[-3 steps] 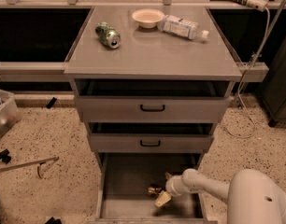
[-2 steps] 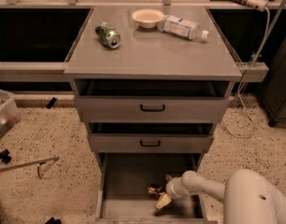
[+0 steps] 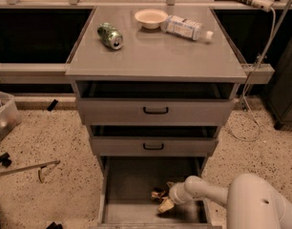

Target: Pick orange can from bottom drawer and place on counter

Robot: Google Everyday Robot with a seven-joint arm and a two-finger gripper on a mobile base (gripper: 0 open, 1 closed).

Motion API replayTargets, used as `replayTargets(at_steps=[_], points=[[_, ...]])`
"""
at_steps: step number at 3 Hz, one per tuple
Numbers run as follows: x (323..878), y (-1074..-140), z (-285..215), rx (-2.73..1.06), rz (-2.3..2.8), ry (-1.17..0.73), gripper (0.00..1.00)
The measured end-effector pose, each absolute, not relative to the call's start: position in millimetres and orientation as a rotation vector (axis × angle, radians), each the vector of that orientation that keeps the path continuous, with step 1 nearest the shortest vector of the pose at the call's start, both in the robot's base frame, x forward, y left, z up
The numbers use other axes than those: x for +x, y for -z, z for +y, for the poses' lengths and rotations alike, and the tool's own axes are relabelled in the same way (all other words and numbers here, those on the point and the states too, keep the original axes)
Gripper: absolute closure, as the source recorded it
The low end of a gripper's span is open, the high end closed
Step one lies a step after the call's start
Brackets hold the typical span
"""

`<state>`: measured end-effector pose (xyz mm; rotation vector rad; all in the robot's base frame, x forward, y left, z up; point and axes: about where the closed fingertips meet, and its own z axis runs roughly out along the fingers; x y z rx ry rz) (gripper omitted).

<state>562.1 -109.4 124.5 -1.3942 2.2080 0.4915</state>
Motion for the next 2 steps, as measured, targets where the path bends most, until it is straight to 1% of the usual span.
replayTargets(at_steps=[2], points=[[561,-137,-110,-1.388,2.165,-0.486,0.65]])
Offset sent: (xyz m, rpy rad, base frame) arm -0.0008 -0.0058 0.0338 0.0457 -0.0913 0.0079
